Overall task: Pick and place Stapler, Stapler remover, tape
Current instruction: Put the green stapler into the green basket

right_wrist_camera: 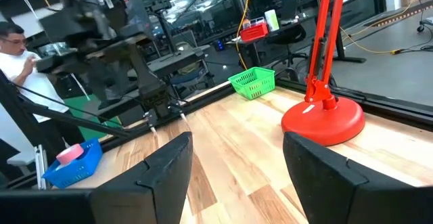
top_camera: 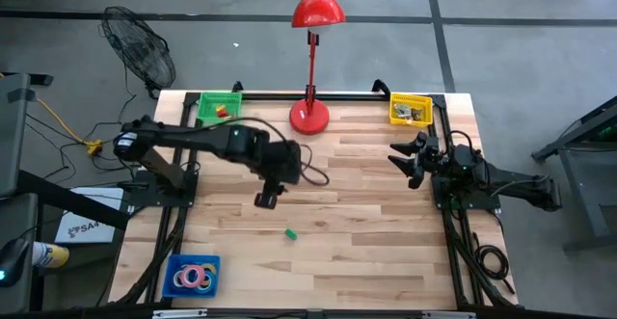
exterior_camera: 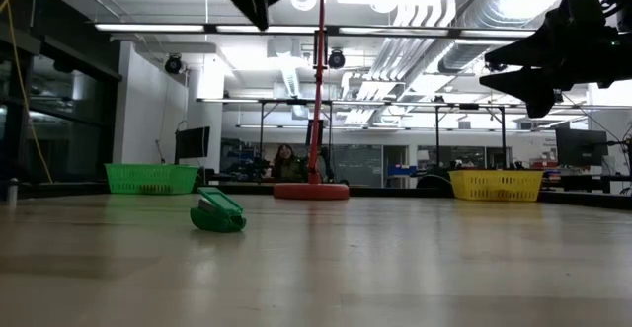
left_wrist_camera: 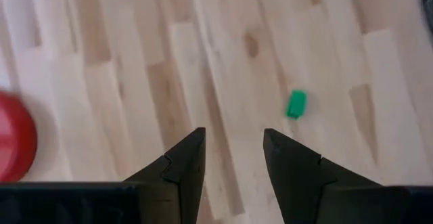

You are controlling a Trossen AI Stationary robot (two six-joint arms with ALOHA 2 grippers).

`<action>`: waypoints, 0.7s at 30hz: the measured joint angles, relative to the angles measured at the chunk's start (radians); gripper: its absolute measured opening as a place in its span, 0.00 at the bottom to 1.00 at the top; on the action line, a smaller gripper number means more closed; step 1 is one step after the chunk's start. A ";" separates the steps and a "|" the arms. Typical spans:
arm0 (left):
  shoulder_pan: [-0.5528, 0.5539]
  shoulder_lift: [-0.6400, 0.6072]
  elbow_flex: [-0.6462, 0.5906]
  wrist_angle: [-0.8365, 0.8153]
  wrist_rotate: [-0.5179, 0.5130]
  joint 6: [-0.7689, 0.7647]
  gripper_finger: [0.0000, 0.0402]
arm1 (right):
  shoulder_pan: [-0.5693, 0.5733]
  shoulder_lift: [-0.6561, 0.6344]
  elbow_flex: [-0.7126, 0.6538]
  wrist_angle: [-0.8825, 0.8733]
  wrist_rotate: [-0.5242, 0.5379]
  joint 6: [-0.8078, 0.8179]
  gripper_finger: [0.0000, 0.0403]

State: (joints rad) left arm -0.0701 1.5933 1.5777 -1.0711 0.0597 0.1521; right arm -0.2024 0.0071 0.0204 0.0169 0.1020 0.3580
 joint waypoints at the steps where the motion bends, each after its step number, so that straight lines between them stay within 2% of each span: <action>1: -0.013 0.005 0.001 0.016 0.001 0.001 0.37 | 0.000 0.000 0.000 0.002 0.000 0.000 0.55; 5: -0.061 0.011 0.000 0.028 0.000 0.011 0.37 | 0.000 0.000 -0.001 0.003 0.000 0.000 0.55; 11: -0.133 0.048 0.000 0.023 -0.016 0.122 0.39 | 0.000 0.000 -0.001 0.004 0.000 0.000 0.55; 14: -0.168 0.069 0.001 0.020 -0.014 0.152 0.47 | 0.000 0.000 -0.002 0.006 0.000 0.000 0.55; 21: -0.244 0.158 0.001 0.017 -0.039 0.254 0.74 | 0.000 0.000 -0.002 0.007 0.000 0.000 0.55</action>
State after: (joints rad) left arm -0.3146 1.7516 1.5791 -1.0546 0.0212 0.4058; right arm -0.2024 0.0071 0.0185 0.0242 0.1020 0.3580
